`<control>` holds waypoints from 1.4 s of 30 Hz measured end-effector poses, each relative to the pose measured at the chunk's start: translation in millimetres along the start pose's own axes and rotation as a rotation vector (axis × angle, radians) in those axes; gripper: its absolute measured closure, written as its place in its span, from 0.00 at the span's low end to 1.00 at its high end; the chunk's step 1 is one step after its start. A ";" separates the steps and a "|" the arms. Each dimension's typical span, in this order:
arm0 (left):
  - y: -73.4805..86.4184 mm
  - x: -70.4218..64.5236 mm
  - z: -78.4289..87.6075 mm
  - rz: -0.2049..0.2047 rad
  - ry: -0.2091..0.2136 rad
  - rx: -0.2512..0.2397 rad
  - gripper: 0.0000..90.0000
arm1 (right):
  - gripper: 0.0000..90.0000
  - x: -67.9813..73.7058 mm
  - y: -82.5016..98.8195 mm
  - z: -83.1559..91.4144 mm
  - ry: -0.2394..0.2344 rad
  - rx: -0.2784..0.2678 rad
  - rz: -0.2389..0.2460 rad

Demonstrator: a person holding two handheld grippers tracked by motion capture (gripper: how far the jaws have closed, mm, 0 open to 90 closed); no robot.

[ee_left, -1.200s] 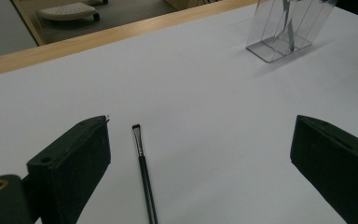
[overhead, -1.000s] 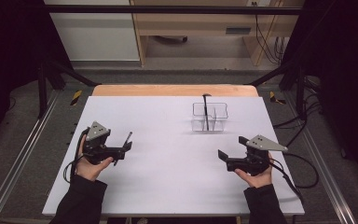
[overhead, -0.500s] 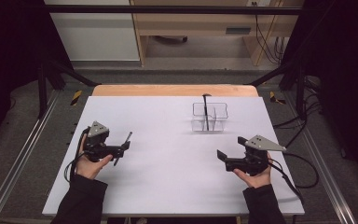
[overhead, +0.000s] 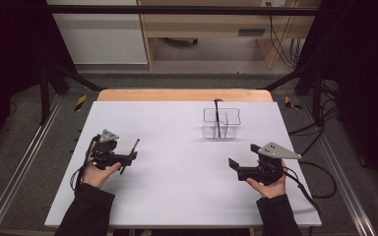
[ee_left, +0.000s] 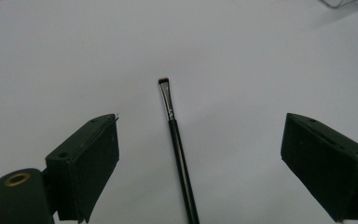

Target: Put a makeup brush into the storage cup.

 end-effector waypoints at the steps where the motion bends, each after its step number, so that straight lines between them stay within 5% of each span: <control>1: 0.8 0.1 -1.6 0.000 -0.002 0.006 0.13 | 0.06 0.0 0.2 -0.4 0.001 0.001 0.000; 24: 15.9 -2.3 -30.8 -0.055 -0.022 0.170 0.43 | 0.06 1.8 3.7 -5.8 -0.006 0.029 0.002; 42: 18.2 0.3 -33.7 -0.034 -0.018 0.192 0.72 | 0.06 1.2 5.4 -7.9 -0.003 0.045 0.010</control>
Point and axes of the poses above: each handheld gripper's, and its own axes: z roughly backward along the jaws, y roughly out of its underside, x roughly to its left, the point moved 3 cm from there along -z, roughly forward along the jaws, and after that the axes turned 4 degrees about -y, right-handed, at the moved point
